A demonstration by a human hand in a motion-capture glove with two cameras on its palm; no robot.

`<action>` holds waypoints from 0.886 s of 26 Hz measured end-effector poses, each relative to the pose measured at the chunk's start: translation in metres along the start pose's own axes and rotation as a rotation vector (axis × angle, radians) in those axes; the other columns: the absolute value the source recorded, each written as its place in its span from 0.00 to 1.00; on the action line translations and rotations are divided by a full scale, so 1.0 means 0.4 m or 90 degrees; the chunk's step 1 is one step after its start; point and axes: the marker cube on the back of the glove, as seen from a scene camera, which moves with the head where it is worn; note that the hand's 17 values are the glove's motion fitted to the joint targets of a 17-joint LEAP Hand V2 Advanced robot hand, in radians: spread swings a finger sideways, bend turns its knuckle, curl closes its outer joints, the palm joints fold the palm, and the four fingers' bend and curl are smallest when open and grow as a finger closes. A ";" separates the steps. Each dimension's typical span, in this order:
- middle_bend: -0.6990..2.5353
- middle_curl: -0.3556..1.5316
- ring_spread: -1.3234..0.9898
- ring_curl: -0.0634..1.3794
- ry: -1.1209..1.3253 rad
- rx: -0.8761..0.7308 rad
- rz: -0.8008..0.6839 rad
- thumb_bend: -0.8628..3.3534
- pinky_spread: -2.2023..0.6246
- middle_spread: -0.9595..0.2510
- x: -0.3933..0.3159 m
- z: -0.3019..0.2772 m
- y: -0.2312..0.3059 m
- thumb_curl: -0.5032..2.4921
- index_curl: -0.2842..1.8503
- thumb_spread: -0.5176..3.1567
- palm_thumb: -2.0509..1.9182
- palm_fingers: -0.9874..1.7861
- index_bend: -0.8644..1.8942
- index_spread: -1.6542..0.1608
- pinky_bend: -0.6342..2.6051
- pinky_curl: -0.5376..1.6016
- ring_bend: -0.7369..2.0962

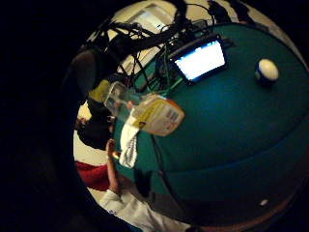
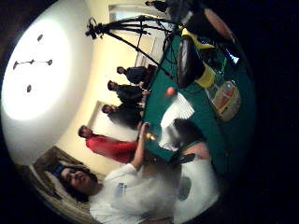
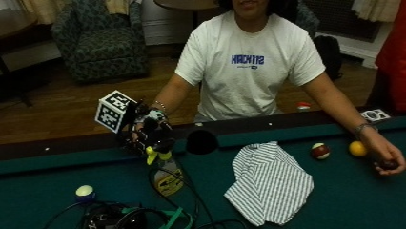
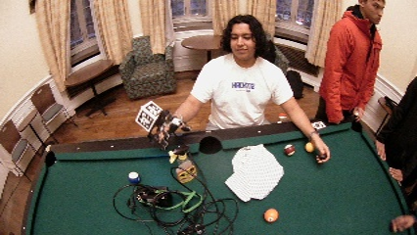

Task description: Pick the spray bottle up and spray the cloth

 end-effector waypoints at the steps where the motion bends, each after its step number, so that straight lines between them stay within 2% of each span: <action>1: 0.28 0.35 0.51 0.27 -0.017 0.008 0.017 0.22 0.84 0.67 0.013 0.008 -0.003 0.29 0.26 0.41 0.71 0.61 0.37 0.69 0.30 0.40 0.39; 8: 0.29 0.37 0.50 0.27 -0.063 0.044 0.089 0.22 0.81 0.66 0.075 0.057 -0.030 0.30 0.27 0.40 0.74 0.70 0.37 0.71 0.31 0.41 0.39; 11: 0.29 0.38 0.49 0.29 -0.065 0.057 0.083 0.22 0.74 0.64 0.069 0.077 -0.056 0.31 0.26 0.38 0.75 0.79 0.34 0.72 0.35 0.43 0.42; 14: 0.31 0.40 0.49 0.33 -0.060 0.078 0.060 0.22 0.74 0.63 0.077 0.081 -0.057 0.33 0.28 0.34 0.77 0.87 0.38 0.73 0.39 0.46 0.46; 23: 0.40 0.48 0.47 0.44 -0.081 0.068 0.021 0.22 0.74 0.59 0.077 0.103 -0.043 0.36 0.35 0.28 0.78 0.85 0.49 0.75 0.44 0.52 0.57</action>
